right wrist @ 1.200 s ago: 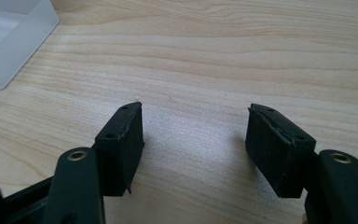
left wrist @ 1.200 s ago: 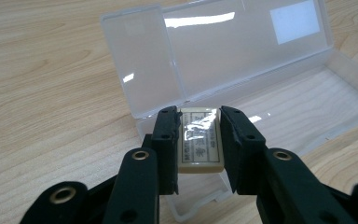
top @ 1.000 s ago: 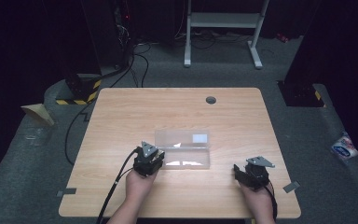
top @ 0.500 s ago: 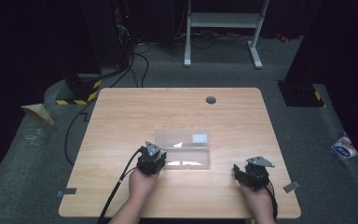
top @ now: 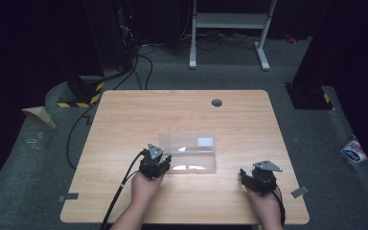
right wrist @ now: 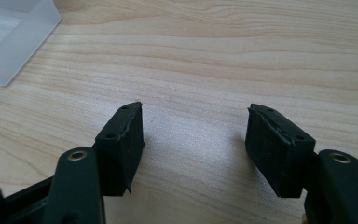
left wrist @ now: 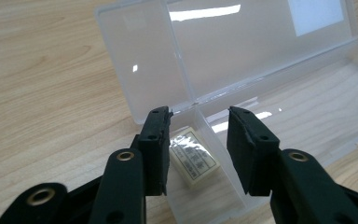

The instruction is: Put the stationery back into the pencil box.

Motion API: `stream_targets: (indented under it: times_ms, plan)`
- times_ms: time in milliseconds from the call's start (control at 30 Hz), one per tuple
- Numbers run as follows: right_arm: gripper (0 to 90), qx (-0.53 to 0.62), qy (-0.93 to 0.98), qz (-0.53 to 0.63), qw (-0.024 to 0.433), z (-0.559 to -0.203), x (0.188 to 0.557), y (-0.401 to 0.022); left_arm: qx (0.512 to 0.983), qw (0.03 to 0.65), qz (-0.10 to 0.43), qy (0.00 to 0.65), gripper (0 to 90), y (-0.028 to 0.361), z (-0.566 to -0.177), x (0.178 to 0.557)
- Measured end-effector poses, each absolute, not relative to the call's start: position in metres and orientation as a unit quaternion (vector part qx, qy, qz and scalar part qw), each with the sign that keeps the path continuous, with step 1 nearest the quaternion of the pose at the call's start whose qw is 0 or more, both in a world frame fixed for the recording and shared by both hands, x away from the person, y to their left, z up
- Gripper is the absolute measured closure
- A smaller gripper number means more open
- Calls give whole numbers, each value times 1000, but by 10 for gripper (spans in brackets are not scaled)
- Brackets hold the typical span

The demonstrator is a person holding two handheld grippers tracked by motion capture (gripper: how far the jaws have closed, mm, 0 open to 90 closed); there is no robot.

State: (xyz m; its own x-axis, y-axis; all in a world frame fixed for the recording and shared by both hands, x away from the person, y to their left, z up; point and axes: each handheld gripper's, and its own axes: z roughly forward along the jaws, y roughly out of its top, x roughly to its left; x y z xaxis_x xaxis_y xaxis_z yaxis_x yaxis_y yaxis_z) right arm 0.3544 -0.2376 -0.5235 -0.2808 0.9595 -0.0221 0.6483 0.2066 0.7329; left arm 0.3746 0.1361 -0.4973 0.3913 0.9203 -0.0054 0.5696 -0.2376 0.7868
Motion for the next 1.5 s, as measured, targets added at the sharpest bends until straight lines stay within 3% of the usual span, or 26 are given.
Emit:
stream_targets:
  times_ms: [400, 733, 1233, 1500]
  plan:
    - [364, 549, 734, 315, 247, -523, 354, -237, 749, 408, 207, 478, 446, 157, -482, 370]
    - [361, 547, 735, 315, 246, -524, 355, -238, 763, 401, 185, 471, 241, 188, -486, 366]
    - [350, 549, 734, 316, 245, -524, 354, -238, 767, 328, 210, 509, 95, 284, -519, 348]
    - [345, 553, 732, 314, 247, -524, 353, -238, 777, 326, 210, 496, 59, 300, -524, 329]
